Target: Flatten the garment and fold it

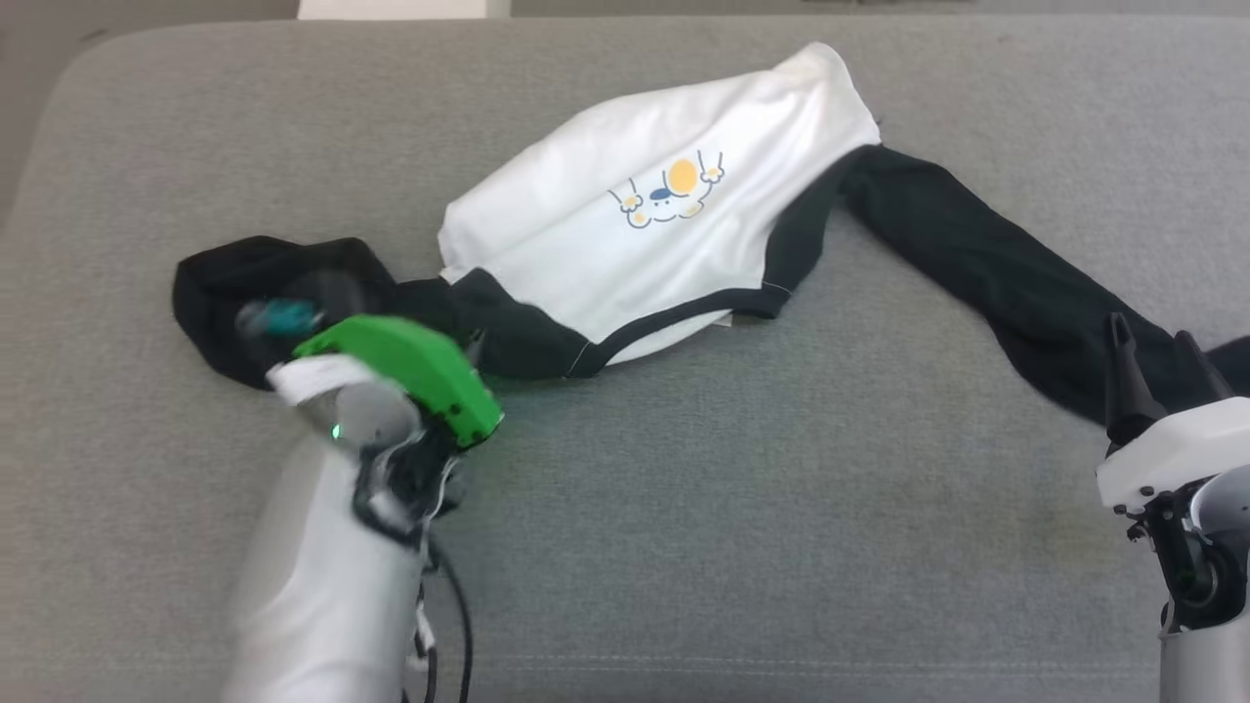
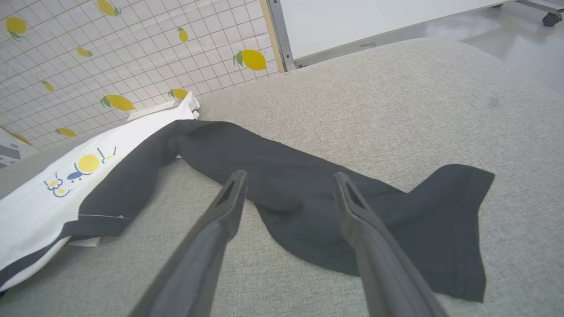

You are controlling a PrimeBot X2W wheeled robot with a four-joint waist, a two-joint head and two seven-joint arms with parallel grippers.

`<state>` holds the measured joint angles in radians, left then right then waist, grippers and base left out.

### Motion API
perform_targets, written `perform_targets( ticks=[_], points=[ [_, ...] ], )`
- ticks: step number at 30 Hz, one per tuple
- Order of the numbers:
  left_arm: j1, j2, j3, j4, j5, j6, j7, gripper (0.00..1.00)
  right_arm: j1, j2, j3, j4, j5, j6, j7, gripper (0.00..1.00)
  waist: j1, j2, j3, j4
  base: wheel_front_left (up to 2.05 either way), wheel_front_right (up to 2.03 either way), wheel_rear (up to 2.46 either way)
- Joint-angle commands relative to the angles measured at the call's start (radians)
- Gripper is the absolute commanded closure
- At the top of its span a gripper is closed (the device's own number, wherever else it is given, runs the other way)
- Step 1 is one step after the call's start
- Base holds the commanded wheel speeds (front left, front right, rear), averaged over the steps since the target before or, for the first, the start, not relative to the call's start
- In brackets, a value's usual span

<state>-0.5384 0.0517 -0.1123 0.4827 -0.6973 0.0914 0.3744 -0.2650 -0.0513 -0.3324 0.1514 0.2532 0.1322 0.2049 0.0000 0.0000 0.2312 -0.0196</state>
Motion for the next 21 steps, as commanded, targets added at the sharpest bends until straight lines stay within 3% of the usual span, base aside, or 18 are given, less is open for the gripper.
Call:
perform_targets(
  ticks=[1,9,13,14,15,18,21],
  points=[
    [0.062,0.000,0.018,-0.040,-0.071,-0.007,-0.018,1.00,0.008,0.001,0.001,0.006,-0.009,-0.002,-0.006,0.00,0.0000,0.0000,-0.036,0.038,0.00,0.00,0.00],
    [0.338,-0.001,-0.054,-0.145,-0.422,0.076,-0.061,1.00,0.020,0.001,0.012,0.022,-0.012,-0.002,0.001,0.00,0.0000,0.0000,-0.061,0.089,0.00,0.00,0.00],
    [0.372,-0.001,-0.107,-0.114,-0.487,0.114,-0.091,1.00,0.022,0.001,0.028,0.031,-0.011,-0.002,0.004,0.00,0.0000,0.0000,-0.069,0.091,0.00,0.00,0.00],
    [0.370,-0.001,-0.117,-0.112,-0.479,0.115,-0.098,0.86,0.025,0.001,0.031,0.033,-0.011,-0.002,0.004,0.00,0.0000,0.0000,-0.072,0.091,0.00,0.00,0.00],
    [0.365,-0.001,-0.119,-0.117,-0.473,0.112,-0.108,0.00,0.029,0.001,0.033,0.034,-0.011,-0.002,0.003,0.00,0.0000,0.0000,-0.076,0.092,0.00,0.00,0.00],
    [0.353,0.032,-0.119,-0.158,-0.438,0.116,-0.130,0.00,0.041,0.001,0.033,0.038,-0.012,-0.002,0.005,0.00,0.0000,0.0000,-0.088,0.091,0.00,0.00,0.00],
    [0.351,0.112,-0.115,-0.241,-0.369,0.147,-0.153,0.00,0.047,0.001,0.035,0.037,-0.015,-0.002,0.012,0.00,0.0000,0.0000,-0.094,0.089,0.00,0.00,0.00]
  ],
)
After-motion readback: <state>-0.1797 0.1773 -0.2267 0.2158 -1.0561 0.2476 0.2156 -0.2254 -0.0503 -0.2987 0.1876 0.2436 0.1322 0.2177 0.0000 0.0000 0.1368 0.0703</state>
